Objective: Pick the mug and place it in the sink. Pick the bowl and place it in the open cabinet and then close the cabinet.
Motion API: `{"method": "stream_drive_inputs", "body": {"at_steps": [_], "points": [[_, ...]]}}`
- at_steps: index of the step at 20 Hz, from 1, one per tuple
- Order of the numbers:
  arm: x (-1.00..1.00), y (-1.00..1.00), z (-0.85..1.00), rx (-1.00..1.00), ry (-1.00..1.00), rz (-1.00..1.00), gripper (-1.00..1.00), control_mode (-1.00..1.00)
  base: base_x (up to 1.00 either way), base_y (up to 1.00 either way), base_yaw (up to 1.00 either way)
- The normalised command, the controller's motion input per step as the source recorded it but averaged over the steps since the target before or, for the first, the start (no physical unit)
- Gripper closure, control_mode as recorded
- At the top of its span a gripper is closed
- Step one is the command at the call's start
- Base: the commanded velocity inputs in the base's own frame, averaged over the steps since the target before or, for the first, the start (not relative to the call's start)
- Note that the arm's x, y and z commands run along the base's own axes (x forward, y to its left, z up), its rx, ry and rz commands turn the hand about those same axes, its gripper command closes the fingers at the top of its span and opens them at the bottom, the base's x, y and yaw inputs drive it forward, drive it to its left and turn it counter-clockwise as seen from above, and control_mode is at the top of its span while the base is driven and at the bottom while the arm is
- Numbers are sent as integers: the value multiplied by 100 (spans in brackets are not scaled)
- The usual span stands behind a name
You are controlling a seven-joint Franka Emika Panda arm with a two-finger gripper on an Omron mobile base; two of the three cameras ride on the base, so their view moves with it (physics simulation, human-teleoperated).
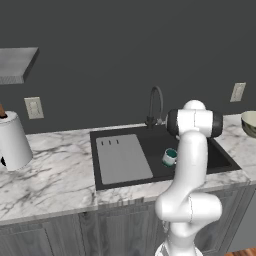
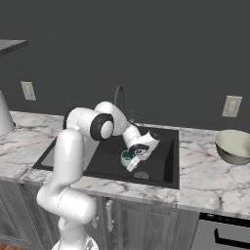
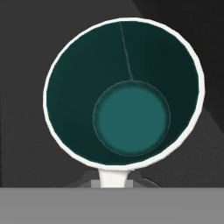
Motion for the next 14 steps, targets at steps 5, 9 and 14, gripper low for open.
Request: {"method": "stream_drive_inputs", "body": {"at_steps": [5, 9, 14], "points": [[13, 0, -26, 0, 0, 0, 100, -100, 0, 0, 0], [15, 0, -23, 0, 0, 0, 100, -100, 0, 0, 0], [17, 0, -19, 0, 0, 0, 100, -100, 0, 0, 0]]}}
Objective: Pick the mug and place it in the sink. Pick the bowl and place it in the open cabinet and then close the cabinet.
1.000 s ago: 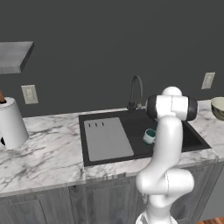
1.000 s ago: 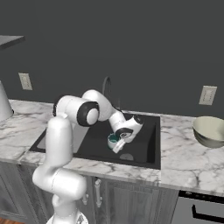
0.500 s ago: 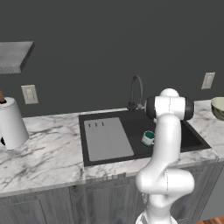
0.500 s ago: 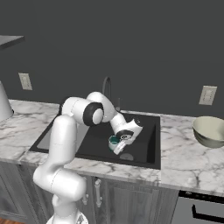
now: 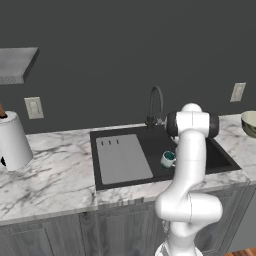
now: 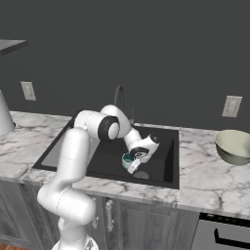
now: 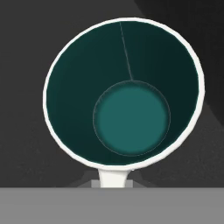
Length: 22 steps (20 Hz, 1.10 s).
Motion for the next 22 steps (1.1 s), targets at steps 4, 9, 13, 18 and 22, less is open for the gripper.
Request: {"method": "stream_drive_inputs", "body": {"at_steps": [4, 9, 13, 18, 22], "points": [[12, 0, -17, 0, 0, 0, 100, -100, 0, 0, 0], [2, 0, -15, 0, 0, 0, 100, -100, 0, 0, 0], [0, 0, -15, 0, 0, 0, 100, -100, 0, 0, 0], [0, 0, -9, 0, 0, 0, -100, -100, 0, 0, 0], [0, 0, 0, 0, 0, 0, -100, -100, 0, 0, 0]]}}
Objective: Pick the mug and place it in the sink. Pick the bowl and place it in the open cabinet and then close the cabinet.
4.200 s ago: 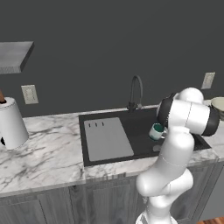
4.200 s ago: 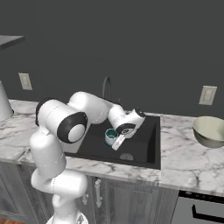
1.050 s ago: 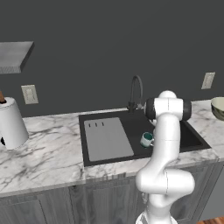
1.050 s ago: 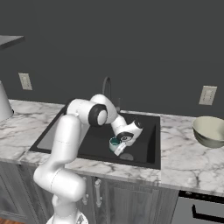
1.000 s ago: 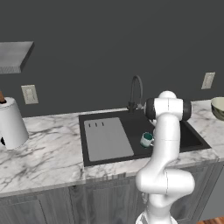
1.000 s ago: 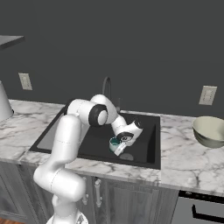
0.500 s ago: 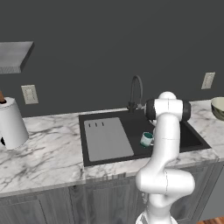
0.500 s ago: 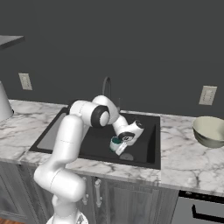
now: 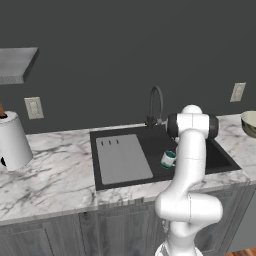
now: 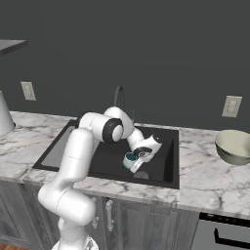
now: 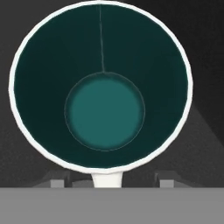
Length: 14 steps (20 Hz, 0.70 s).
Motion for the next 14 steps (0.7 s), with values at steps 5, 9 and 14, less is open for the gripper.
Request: {"method": "stream_drive_inputs", "body": {"at_steps": [5, 9, 14], "points": [[0, 0, 0, 0, 0, 0, -100, -100, 0, 0, 0], [0, 0, 0, 0, 0, 0, -100, -100, 0, 0, 0], [-10, 0, 3, 0, 0, 0, -100, -100, 0, 0, 0]]}}
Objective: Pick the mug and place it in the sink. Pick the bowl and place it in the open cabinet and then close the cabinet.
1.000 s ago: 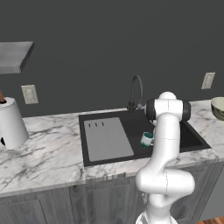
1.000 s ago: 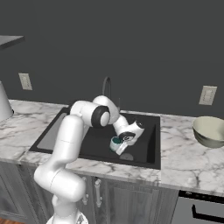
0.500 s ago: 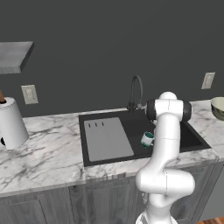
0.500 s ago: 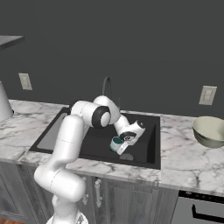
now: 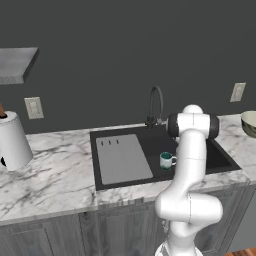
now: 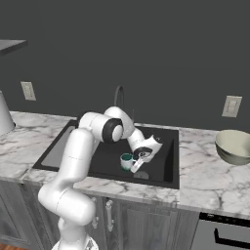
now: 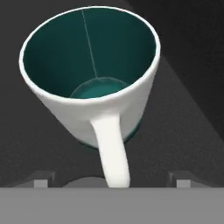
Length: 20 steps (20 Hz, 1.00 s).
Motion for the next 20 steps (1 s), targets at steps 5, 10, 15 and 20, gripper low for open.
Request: {"method": "stream_drive_inputs", "body": {"at_steps": [5, 10, 15, 20], "points": [[-10, 0, 32, 0, -1, 0, -100, -100, 0, 0, 0], [-7, 0, 49, 0, 0, 0, -100, -100, 0, 0, 0], [-10, 0, 48, 0, 0, 0, -100, -100, 0, 0, 0], [-26, 0, 37, 0, 0, -2, -100, -100, 0, 0, 0]]}}
